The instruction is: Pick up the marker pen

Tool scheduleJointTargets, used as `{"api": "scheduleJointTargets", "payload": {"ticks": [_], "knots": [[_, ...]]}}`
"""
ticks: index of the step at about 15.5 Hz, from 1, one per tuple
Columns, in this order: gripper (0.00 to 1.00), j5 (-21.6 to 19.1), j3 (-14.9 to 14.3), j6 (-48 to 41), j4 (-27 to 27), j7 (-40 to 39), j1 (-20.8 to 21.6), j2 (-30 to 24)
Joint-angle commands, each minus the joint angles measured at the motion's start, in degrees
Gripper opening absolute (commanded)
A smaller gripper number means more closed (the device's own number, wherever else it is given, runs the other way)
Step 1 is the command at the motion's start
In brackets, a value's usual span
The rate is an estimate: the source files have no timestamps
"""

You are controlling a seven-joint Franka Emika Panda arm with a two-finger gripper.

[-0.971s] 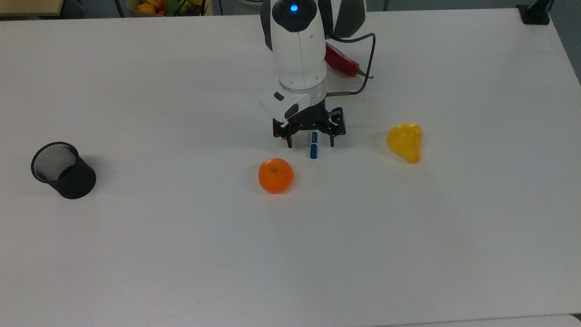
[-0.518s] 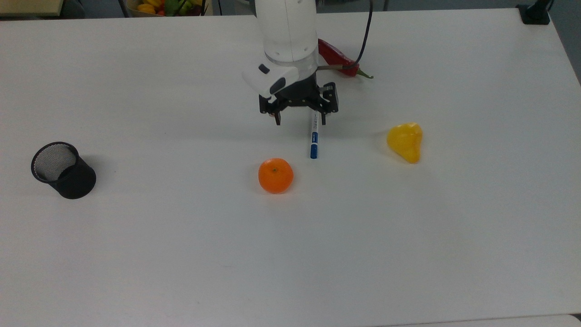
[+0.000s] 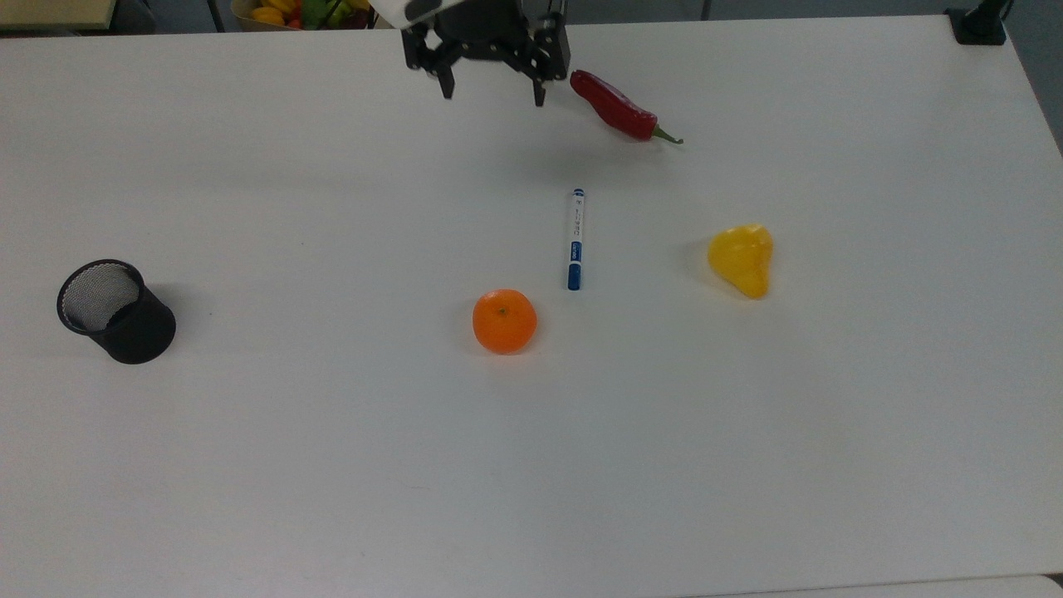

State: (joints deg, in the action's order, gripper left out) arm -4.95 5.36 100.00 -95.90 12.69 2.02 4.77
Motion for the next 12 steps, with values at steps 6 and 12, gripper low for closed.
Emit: {"api": "scheduleJointTargets", "payload": {"ticks": [6, 12], "knots": [[1.00, -0.86, -2.45, -14.75, 3.00, 0.76, -3.61, -6.97], [1.00, -1.03, -6.41, -7.03, 2.83, -4.43, -0.62, -6.62]]}}
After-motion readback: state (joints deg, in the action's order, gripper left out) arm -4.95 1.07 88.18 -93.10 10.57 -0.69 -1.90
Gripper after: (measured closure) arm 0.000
